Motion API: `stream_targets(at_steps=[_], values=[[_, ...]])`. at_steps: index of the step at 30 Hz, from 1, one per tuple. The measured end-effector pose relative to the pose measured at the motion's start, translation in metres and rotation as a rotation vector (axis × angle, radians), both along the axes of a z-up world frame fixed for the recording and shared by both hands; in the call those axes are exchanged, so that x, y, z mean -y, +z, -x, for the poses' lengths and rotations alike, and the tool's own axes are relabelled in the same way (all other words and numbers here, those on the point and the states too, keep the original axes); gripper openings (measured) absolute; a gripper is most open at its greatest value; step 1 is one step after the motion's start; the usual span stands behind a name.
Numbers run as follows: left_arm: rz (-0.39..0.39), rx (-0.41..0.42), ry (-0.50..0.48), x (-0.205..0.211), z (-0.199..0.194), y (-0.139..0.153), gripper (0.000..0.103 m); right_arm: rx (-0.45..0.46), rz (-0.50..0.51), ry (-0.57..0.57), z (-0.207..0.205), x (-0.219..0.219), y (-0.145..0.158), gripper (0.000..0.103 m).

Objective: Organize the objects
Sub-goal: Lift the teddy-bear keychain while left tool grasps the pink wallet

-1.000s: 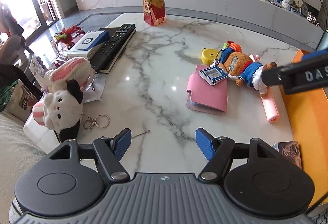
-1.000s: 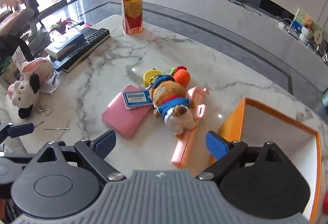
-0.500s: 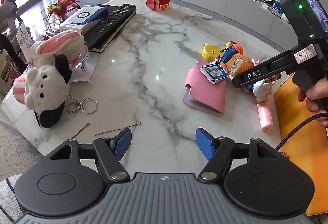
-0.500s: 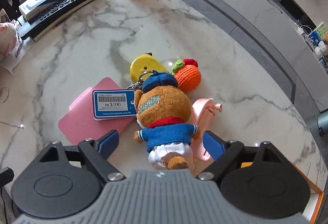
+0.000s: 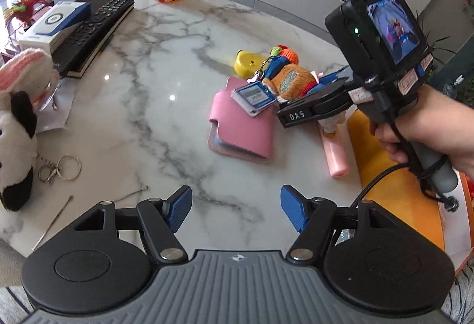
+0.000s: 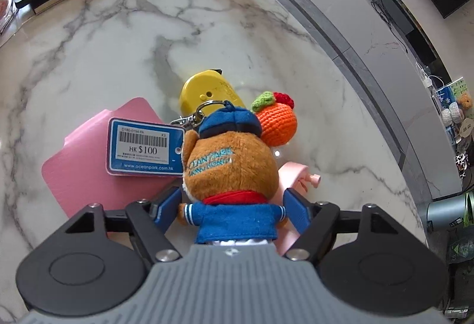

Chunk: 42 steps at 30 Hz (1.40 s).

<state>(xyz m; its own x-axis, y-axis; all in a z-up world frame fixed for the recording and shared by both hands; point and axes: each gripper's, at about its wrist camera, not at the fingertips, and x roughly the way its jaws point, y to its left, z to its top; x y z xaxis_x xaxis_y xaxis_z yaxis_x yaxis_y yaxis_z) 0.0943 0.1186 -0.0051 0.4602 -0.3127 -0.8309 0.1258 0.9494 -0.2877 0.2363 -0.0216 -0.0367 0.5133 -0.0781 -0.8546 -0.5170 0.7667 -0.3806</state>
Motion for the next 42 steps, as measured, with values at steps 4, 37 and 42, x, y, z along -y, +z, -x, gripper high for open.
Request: stream_targets(at_steps=[4,37,42], values=[[-0.015,0.026,-0.039,0.012,-0.012,0.008,0.08,0.03,-0.088,-0.048,0.005,0.014,0.017,0.062],[-0.415,0.079,-0.099,0.101,-0.093,-0.056,0.093,0.174,-0.949,-0.331,0.198,0.194,0.095,0.064],[-0.411,0.099,-0.074,0.099,-0.092,-0.058,0.092,0.15,-0.978,-0.345,0.197,0.198,0.087,0.065]])
